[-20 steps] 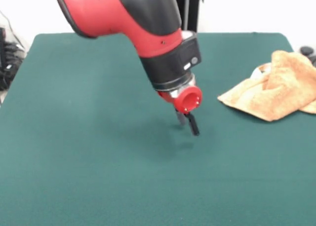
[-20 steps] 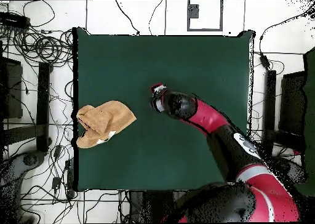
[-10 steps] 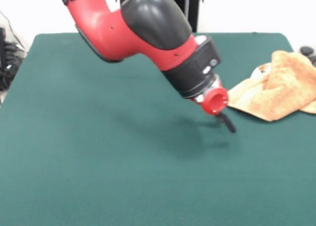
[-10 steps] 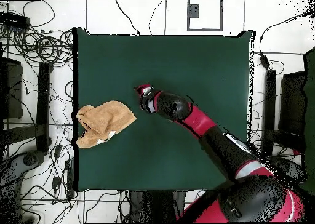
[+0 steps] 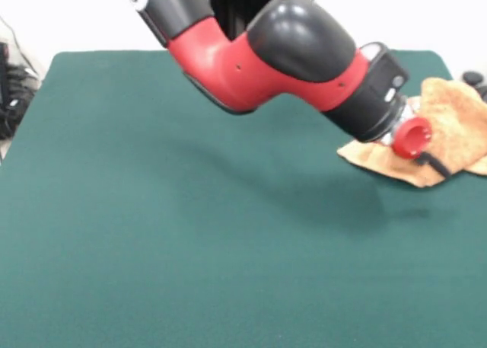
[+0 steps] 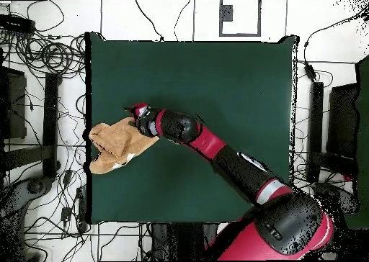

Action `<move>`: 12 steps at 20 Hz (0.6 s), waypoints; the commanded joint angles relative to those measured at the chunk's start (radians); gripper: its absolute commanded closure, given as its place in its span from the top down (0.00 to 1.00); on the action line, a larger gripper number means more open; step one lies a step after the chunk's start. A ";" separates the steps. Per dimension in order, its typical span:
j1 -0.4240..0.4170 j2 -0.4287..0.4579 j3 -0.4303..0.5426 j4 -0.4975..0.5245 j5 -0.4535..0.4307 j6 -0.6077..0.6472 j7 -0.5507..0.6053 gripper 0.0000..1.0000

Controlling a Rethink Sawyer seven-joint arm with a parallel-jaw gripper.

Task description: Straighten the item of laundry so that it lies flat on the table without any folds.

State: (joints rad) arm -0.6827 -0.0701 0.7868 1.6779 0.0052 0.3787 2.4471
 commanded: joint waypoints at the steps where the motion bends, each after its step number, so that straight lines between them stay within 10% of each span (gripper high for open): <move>1: -0.007 0.094 0.129 -0.003 -0.015 0.131 -0.159 1.00; 9: 0.012 0.084 0.113 -0.023 -0.046 0.120 -0.125 1.00; 12: 0.134 -0.111 -0.075 -0.045 -0.111 0.087 -0.017 1.00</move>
State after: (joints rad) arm -0.6728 -0.0184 0.8511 1.6771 -0.0361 0.4031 2.4471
